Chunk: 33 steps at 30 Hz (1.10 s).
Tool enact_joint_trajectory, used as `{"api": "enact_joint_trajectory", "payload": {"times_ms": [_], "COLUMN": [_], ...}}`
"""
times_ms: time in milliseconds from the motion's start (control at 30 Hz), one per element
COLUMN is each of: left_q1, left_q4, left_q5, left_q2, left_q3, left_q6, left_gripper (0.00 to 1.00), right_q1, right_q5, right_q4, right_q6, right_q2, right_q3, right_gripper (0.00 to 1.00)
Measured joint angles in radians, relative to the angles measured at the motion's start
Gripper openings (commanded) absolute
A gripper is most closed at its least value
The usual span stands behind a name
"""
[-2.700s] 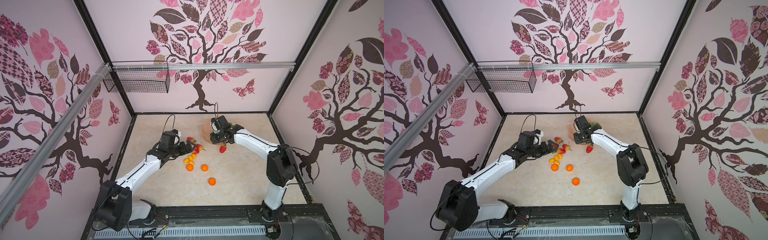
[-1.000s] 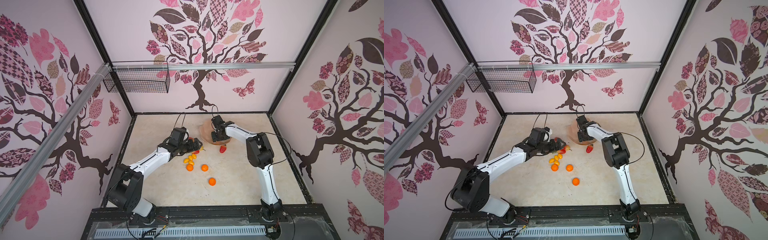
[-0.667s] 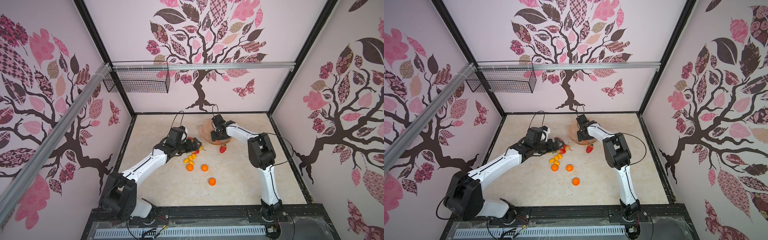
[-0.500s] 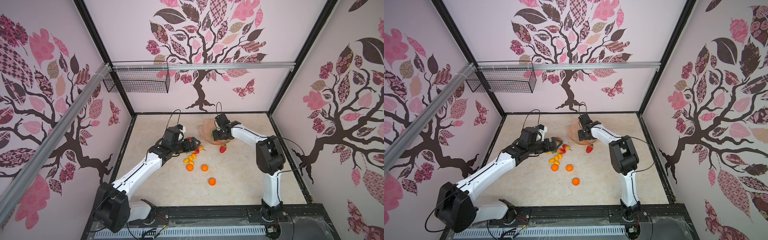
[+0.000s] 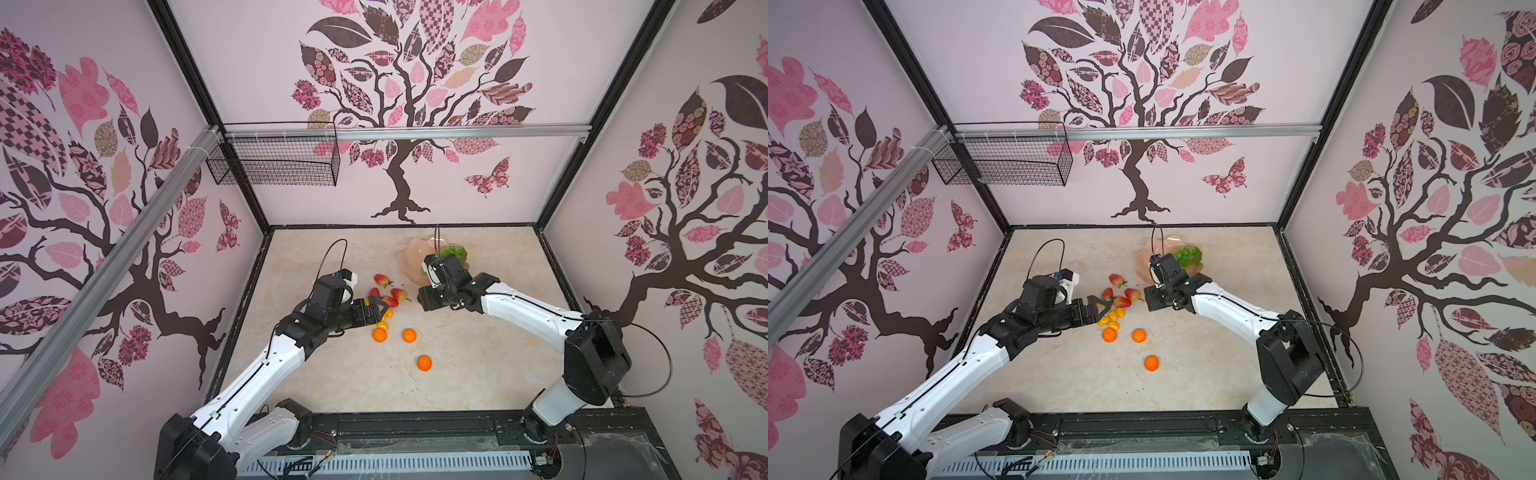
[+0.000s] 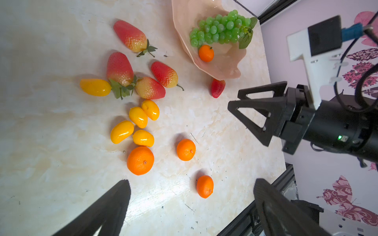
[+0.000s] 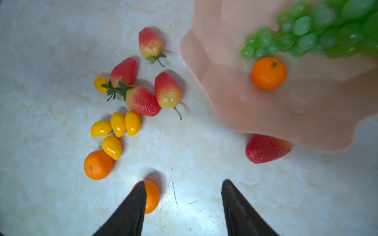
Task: Arrange fruit in a fruit bowl
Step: Place the fruit in the fruit bowl, then pick up the fruit from the center of the table.
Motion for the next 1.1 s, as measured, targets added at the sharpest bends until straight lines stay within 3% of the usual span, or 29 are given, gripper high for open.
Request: {"api": "enact_joint_trajectory", "payload": {"times_ms": [400,567,1100], "left_q1": [0.0,0.0,0.0], "left_q4": [0.053,0.083,0.121], "left_q5": [0.045,0.061,0.051], "left_q2": [-0.083,-0.135,-0.172], "left_q3": [-0.168,-0.235,-0.278], "left_q6": [-0.07,-0.106,-0.156], "left_gripper": [0.98,0.98,0.98], "right_q1": [0.108,0.135,0.199], "right_q5": [-0.04,-0.059,-0.034], "right_q4": [-0.007,0.005,0.0], "right_q6": [0.025,0.031,0.041], "right_q2": [0.002,0.029,0.193], "right_q3": [-0.078,-0.078,-0.04], "right_gripper": [0.63,0.68,0.64]}}
